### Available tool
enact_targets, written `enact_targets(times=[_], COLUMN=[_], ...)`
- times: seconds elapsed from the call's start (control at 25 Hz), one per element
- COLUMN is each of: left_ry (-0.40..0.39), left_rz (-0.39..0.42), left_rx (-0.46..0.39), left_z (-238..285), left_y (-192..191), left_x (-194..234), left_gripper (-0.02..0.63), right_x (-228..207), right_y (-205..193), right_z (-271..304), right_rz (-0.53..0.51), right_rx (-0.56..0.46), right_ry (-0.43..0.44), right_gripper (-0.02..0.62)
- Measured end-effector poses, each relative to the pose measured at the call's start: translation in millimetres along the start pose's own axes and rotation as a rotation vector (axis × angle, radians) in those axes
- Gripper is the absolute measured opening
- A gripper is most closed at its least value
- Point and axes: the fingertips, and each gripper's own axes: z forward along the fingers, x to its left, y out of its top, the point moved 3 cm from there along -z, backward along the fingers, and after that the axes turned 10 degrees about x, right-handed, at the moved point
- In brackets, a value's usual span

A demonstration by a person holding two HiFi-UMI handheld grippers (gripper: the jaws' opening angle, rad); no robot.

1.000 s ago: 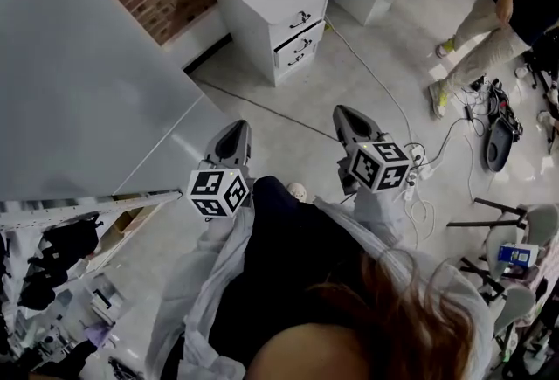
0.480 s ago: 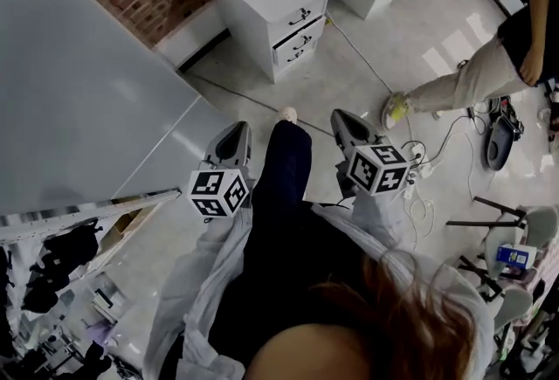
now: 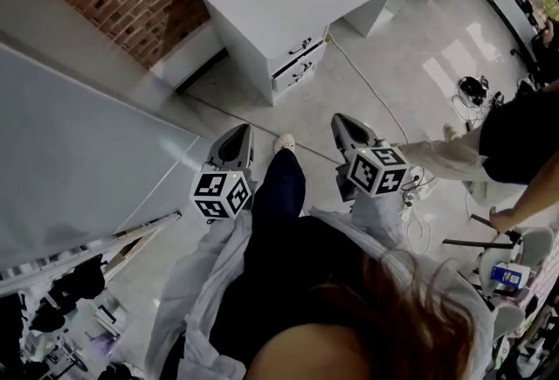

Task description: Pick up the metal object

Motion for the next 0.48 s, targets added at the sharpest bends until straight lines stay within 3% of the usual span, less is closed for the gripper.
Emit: enact_targets(times=[0.48], left_ry=[-0.038], left_rz=[0.02], left_rx=[-0.011], left_z=[100], left_y=[82], left_x=[39], left_gripper=[0.023], right_x=[-38], right_y=[104], right_z=[72], right_rz=[0.06], right_rx=[-0.044], right_ry=[-0.006], right_gripper=[0.006])
